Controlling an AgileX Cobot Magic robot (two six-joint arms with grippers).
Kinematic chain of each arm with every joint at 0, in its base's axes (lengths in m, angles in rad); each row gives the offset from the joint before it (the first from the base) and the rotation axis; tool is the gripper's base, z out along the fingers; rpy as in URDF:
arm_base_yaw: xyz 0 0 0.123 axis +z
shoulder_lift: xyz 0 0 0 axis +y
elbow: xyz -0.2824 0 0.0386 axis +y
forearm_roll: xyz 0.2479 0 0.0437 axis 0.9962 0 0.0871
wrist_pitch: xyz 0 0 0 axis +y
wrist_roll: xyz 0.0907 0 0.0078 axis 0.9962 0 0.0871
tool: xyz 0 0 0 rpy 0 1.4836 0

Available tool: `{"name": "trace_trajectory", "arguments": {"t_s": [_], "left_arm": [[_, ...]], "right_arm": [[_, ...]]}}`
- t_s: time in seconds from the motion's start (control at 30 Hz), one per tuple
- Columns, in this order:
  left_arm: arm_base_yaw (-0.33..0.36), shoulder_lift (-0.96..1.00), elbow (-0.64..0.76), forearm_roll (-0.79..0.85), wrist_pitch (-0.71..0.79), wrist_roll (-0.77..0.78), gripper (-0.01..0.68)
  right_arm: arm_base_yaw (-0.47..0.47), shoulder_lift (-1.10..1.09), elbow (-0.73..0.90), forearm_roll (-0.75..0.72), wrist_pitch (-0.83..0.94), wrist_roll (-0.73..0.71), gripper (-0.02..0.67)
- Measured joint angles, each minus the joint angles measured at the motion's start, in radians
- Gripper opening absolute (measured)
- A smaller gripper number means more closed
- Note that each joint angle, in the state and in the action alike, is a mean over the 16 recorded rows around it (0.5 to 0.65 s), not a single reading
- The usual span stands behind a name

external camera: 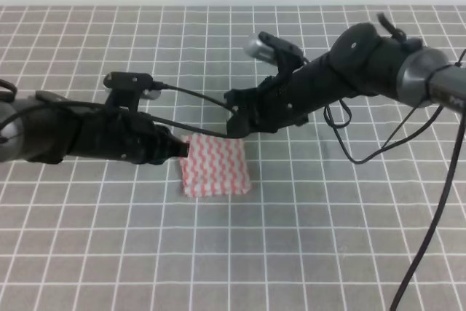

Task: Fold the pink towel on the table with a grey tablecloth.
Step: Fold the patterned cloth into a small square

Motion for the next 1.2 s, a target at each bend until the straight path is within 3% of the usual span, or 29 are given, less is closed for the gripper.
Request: {"name": "trace_trajectory", "arguments": {"t_s": [0.67,0.93,1.2], "left_arm": [[0.0,-0.044,0.007,-0.027,-0.026,0.073,-0.001],[0.0,-0.25,0.096,-0.047,-0.089,0.085,-0.001],[0.0,-0.592,0.307,-0.102,-0.182,0.091,-0.001]], "right_arm": [[-0.052,-0.021,0.0,-0.066,0.056,0.005,-0.015],[-0.077,-0.19,0.045,-0.18,0.099,0.018,-0.015],[-0.079,-0.453,0.237,-0.249,0.065,0.032,-0.015]]}}
